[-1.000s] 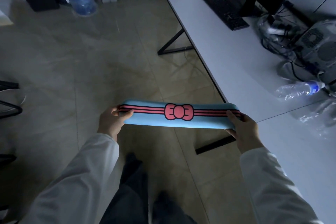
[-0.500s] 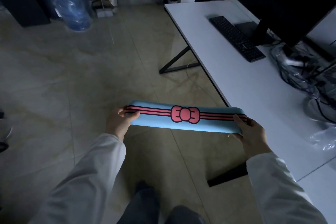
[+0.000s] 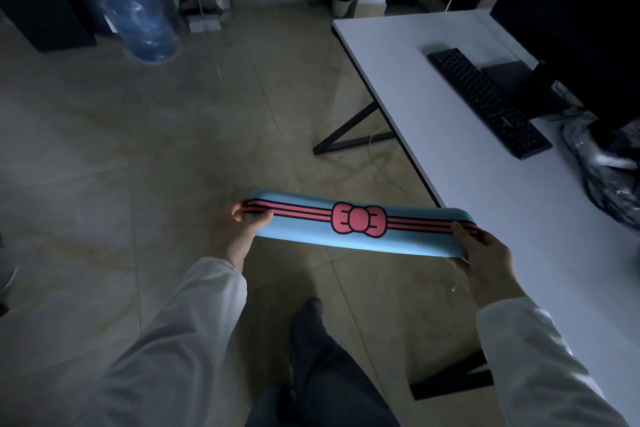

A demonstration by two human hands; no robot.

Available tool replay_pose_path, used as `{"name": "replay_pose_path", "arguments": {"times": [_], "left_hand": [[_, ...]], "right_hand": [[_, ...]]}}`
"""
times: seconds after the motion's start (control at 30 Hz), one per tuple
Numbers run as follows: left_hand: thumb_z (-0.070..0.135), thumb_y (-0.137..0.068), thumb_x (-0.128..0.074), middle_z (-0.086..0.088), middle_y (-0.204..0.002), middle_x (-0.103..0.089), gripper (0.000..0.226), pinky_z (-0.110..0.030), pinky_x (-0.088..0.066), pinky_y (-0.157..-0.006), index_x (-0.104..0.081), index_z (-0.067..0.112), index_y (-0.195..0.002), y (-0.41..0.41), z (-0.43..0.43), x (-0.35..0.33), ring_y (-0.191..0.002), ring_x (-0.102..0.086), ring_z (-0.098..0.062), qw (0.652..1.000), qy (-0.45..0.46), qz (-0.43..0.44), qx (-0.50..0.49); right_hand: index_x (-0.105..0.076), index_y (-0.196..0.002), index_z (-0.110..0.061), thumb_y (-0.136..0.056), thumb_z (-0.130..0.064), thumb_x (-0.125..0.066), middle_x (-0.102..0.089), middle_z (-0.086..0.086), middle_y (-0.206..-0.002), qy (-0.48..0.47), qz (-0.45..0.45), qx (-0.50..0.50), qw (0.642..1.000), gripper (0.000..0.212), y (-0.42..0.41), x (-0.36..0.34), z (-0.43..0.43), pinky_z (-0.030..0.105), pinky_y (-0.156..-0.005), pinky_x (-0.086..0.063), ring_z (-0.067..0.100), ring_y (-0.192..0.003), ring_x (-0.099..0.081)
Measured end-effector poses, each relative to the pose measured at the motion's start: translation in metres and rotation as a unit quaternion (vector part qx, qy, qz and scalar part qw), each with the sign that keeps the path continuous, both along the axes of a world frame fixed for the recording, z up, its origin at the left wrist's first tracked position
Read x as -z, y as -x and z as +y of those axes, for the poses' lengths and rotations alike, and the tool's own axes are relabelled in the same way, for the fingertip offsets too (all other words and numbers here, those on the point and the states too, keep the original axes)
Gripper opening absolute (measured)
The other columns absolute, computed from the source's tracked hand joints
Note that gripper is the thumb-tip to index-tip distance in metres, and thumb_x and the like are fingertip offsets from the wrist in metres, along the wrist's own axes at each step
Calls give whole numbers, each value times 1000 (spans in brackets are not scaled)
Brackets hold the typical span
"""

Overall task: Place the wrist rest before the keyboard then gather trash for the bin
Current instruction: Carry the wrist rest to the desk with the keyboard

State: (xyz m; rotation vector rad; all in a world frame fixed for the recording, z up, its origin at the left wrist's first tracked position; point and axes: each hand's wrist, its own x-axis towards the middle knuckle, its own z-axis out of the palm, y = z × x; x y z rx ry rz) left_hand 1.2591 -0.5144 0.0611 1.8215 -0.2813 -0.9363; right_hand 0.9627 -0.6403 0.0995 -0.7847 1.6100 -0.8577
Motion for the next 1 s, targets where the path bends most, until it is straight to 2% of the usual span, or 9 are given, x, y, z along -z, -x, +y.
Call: {"name": "replay_pose_path", "arguments": {"times": [0.13,0.23,0.37,0.43,0.57,0.67,0.77,0.9,1.0], "left_hand": [[44,-48,-69,-16,-110,-67,64,-51,-46,-99,-62,14,-103,-24,-53,-8,-103,-62,-27,999,-6,-34,8],[41,-51,-71,-15,-110,-67,65,-50,-47,-98,-63,12,-109,-37,-90,-19,-101,-62,-25,999,-8,-49,0],[18,-72,-72,-11,-105,-64,46,-42,-48,-95,-60,5,-114,-47,-138,-28,-99,-60,-24,999,18,-44,-3],[13,-75,-70,-10,-103,-62,43,-38,-47,-91,-58,2,-115,-49,-152,-26,-96,-57,-21,999,26,-37,1],[24,-67,-75,-8,-100,-60,44,-41,-46,-94,-59,11,-106,-60,-189,-24,-93,-56,-20,999,21,-28,31],[21,-76,-70,-6,-105,-56,31,-39,-45,-97,-52,16,-101,-72,-228,-17,-99,-54,-19,998,19,-32,53],[22,-77,-69,-3,-100,-56,27,-36,-42,-99,-53,19,-98,-87,-265,-12,-100,-54,-19,995,22,5,101],[40,-54,-73,12,-88,-57,39,-31,-42,-91,-53,35,-87,-119,-327,-4,-100,-56,-19,985,20,-4,169],[40,-53,-71,2,-94,-65,43,-35,-47,-93,-58,29,-92,-135,-370,-15,-97,-61,-21,976,28,-5,217]], "right_hand": [[-55,-117,1,-83,-13,-62,-57,10,-105,13,-22,-1,1000,38,-26,0,-54,36,-89,-48,24,-101,-54],[-56,-117,1,-83,-14,-62,-57,11,-106,11,-32,3,999,37,-41,-3,-90,37,-88,-49,24,-101,-54],[-56,-115,1,-82,-11,-63,-59,7,-99,14,-48,12,999,36,-53,-7,-135,36,-86,-48,22,-100,-54],[-56,-115,1,-82,-12,-64,-58,11,-108,18,-42,14,999,37,-55,-6,-150,36,-87,-48,22,-101,-55],[-56,-116,0,-80,-14,-65,-57,15,-117,6,-42,41,998,39,-60,-3,-178,35,-81,-50,24,-101,-56],[-56,-117,1,-81,-14,-65,-57,14,-118,4,-38,67,997,40,-66,-1,-195,29,-70,-55,23,-102,-56],[-55,-119,2,-80,-14,-65,-56,16,-122,3,-37,110,993,43,-74,1,-209,33,-78,-52,24,-104,-56],[-52,-121,2,-82,-13,-63,-55,14,-118,10,-37,165,986,44,-91,0,-228,35,-84,-48,24,-104,-55],[-52,-121,2,-83,-13,-62,-54,12,-115,17,-35,215,976,42,-105,1,-239,36,-86,-48,24,-105,-54]]}}
